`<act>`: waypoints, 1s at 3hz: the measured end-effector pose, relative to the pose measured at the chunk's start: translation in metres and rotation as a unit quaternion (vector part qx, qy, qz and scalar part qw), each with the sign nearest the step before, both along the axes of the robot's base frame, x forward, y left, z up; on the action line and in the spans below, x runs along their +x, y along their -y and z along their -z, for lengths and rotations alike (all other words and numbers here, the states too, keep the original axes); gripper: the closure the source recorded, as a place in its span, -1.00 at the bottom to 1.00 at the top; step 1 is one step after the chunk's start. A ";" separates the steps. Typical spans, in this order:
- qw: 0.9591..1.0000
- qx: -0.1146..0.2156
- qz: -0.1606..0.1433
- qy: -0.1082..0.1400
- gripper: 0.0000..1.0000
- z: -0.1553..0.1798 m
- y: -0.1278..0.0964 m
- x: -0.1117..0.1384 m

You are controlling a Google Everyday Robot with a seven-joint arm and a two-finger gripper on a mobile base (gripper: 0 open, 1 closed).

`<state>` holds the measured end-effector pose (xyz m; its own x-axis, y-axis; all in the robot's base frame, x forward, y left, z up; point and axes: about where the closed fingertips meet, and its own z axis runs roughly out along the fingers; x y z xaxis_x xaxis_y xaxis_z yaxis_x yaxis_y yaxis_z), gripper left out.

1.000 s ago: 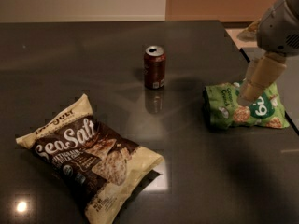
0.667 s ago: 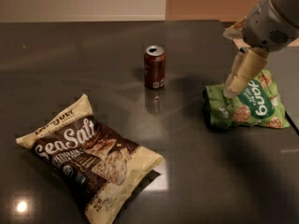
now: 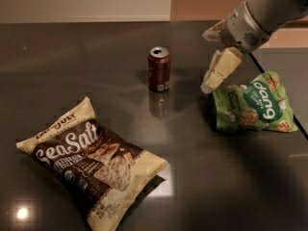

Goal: Knock coke can over

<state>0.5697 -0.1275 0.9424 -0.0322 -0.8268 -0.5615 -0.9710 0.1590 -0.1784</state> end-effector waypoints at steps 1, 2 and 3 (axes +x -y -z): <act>0.999 0.031 -0.011 -0.002 -1.00 0.011 -0.027 0.017; 0.998 0.061 -0.012 -0.007 -1.00 0.021 -0.050 0.029; 0.996 0.084 -0.011 -0.021 -1.00 0.033 -0.068 0.042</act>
Offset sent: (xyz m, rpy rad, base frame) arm 0.0443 0.0739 -0.0309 0.1984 0.0198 0.0172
